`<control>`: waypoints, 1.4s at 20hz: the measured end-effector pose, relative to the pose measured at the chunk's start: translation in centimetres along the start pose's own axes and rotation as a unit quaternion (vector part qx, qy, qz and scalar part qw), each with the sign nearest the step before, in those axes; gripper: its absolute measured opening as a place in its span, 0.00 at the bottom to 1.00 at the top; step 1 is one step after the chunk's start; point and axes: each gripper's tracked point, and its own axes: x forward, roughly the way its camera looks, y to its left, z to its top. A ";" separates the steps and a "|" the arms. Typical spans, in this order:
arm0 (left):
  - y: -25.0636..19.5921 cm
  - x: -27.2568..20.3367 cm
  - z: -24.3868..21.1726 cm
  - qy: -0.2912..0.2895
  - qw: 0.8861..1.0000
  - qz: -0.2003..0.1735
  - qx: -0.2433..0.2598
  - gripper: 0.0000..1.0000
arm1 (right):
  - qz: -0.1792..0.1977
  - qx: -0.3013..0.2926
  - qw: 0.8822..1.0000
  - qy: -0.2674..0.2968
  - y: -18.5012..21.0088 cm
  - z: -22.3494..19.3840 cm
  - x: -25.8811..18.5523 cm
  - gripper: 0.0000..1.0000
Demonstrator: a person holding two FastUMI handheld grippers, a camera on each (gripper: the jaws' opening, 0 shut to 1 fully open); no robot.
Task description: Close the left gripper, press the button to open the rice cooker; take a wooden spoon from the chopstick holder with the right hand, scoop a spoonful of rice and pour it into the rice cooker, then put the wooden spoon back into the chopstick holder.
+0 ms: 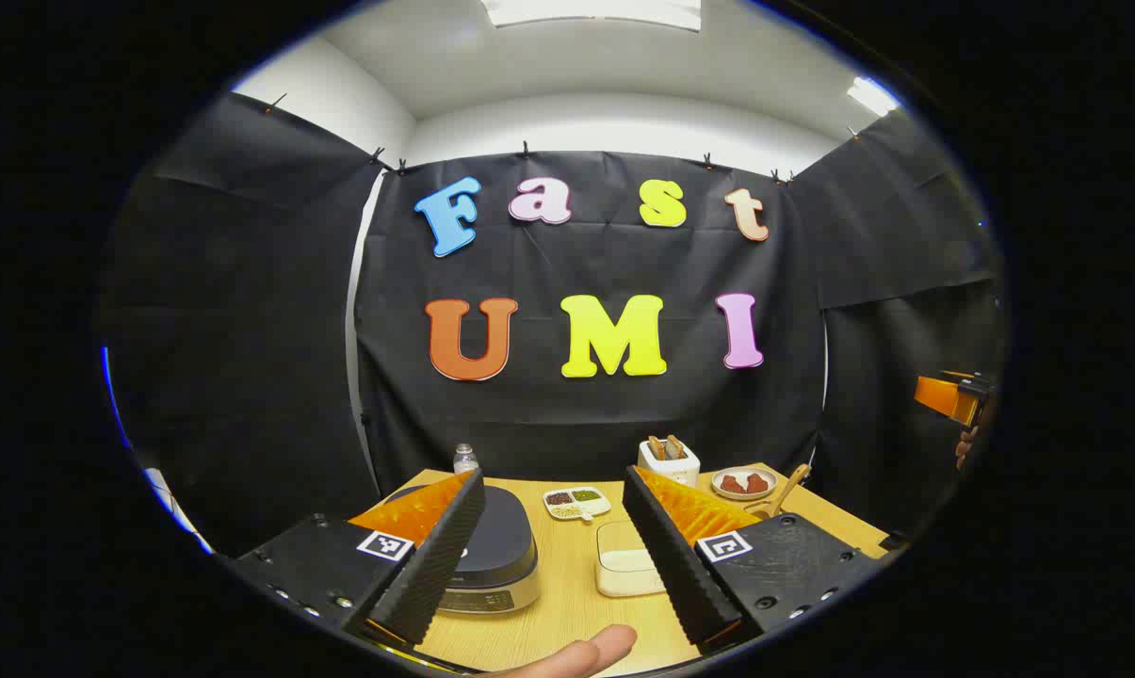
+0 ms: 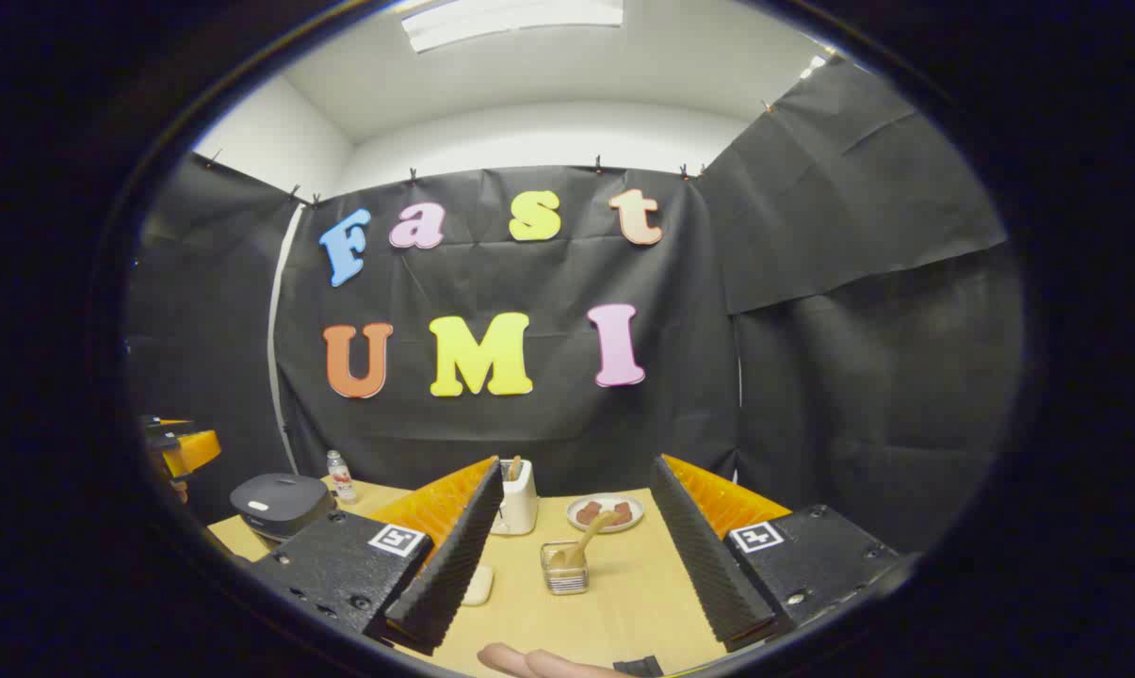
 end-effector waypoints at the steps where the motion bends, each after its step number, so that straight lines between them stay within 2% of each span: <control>1: 0.1 0.0 0.3 -0.005 1.000 0.002 0.002 0.94 | 0.001 -0.001 1.000 -0.001 0.1 0.1 -0.1 1.00; 2: 0.1 0.0 0.4 -0.007 1.000 0.001 0.003 0.94 | 0.003 -0.001 1.000 -0.001 0.2 0.0 -0.1 1.00; 3: 0.0 -0.1 0.3 -0.005 1.000 0.001 0.003 0.94 | 0.005 -0.001 1.000 0.000 0.3 0.0 -0.1 0.95; 10: 0.2 -0.3 0.5 -0.005 1.000 0.003 0.002 0.94 | 0.006 -0.002 1.000 -0.006 0.3 0.2 -0.4 0.95; 12: 0.4 0.0 0.6 -0.005 1.000 0.004 -0.004 0.94 | 0.007 -0.001 1.000 -0.005 0.3 0.0 -0.3 1.00; 16: 0.4 0.3 0.5 -0.005 1.000 -0.001 -0.012 0.94 | 0.009 0.004 1.000 -0.005 0.3 -0.1 -0.2 1.00; 17: 0.6 0.3 0.5 -0.005 1.000 -0.004 -0.016 0.94 | 0.011 0.004 1.000 -0.006 0.4 -0.1 -0.2 0.95; 18: 0.6 0.5 0.7 -0.006 1.000 -0.007 -0.020 0.94 | 0.011 0.004 1.000 -0.007 0.3 -0.1 -0.3 1.00; 20: 1.0 0.8 0.7 -0.005 1.000 -0.002 -0.029 0.94 | 0.013 0.004 1.000 -0.010 0.3 -0.1 -0.2 1.00; 21: 1.2 0.8 0.9 -0.007 1.000 0.001 -0.029 0.94 | 0.014 0.005 1.000 -0.011 0.3 -0.1 0.0 0.95; 22: 1.4 0.8 1.1 -0.011 1.000 0.004 -0.028 0.94 | 0.014 0.005 1.000 -0.012 0.2 -0.1 -0.1 1.00; 24: 2.0 1.3 1.4 -0.015 1.000 0.013 -0.020 0.94 | 0.012 0.005 1.000 -0.012 0.0 -0.2 0.0 1.00; 27: 1.8 2.2 0.3 0.005 1.000 0.010 -0.018 0.89 | 0.016 0.007 1.000 -0.013 0.0 -0.3 0.1 1.00; 28: 1.6 2.6 0.1 0.010 1.000 0.004 -0.021 0.88 | 0.016 0.009 1.000 -0.014 -0.1 -0.4 0.2 0.95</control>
